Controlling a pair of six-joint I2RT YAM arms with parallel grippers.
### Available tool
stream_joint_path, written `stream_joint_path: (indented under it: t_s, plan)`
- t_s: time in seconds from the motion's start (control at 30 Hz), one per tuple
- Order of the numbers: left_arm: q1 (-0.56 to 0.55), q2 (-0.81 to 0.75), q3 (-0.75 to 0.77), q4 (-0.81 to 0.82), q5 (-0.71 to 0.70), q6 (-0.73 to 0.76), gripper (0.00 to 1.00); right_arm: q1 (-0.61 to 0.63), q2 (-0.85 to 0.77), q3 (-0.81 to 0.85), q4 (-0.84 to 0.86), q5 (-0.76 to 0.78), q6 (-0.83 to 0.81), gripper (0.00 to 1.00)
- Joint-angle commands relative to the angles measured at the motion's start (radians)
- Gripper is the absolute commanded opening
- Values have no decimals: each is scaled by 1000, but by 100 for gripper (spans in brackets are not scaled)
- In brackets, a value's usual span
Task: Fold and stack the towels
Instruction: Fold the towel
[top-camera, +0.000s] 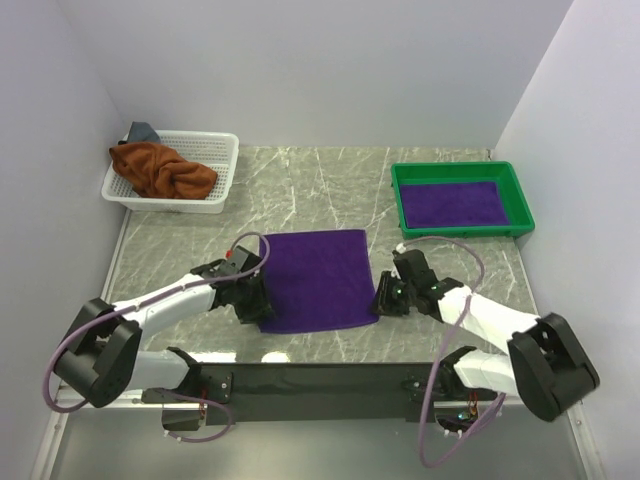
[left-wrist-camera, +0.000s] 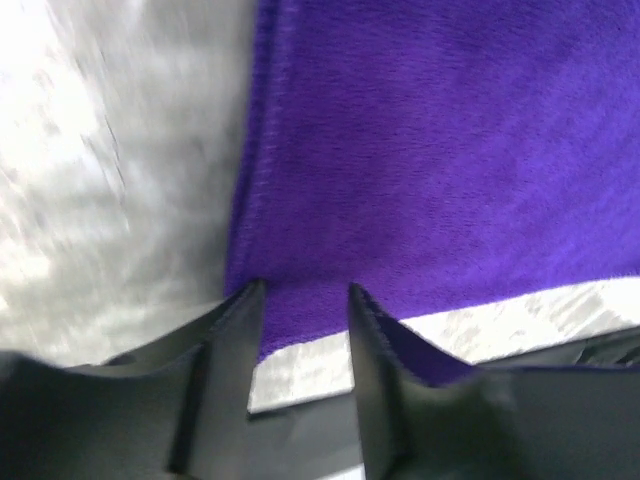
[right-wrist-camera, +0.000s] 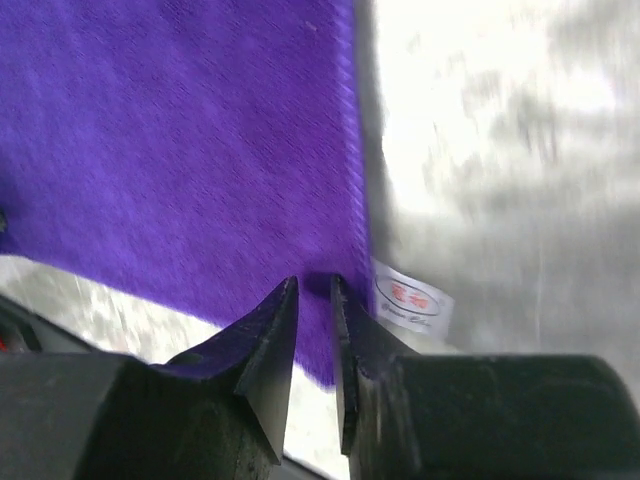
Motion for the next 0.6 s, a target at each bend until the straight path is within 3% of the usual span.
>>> stream_joint_path:
  t_s: [0.0,0.1,0.23,0.37,0.5,0.57]
  plan:
    - [-20,-27,-13,-134,5,3,48,1,-88,-19,-165,-5,-10,30]
    - [-18,-45,94,-208,-66,35,59,-2,-139,96,-223,57,-99,38]
    - [6,-38,312,-252,-187,85,62,-19,-119,300,-199,111,-213,38]
    - [68,7,401,-75,-192,107,62,-36,-7,397,-35,49,-160,38]
    - [140,117,368,193,-133,82,54,-45,159,420,250,21,-55,37]
    - [167,180,369,258,-104,78,50,-51,226,447,310,22,-26,37]
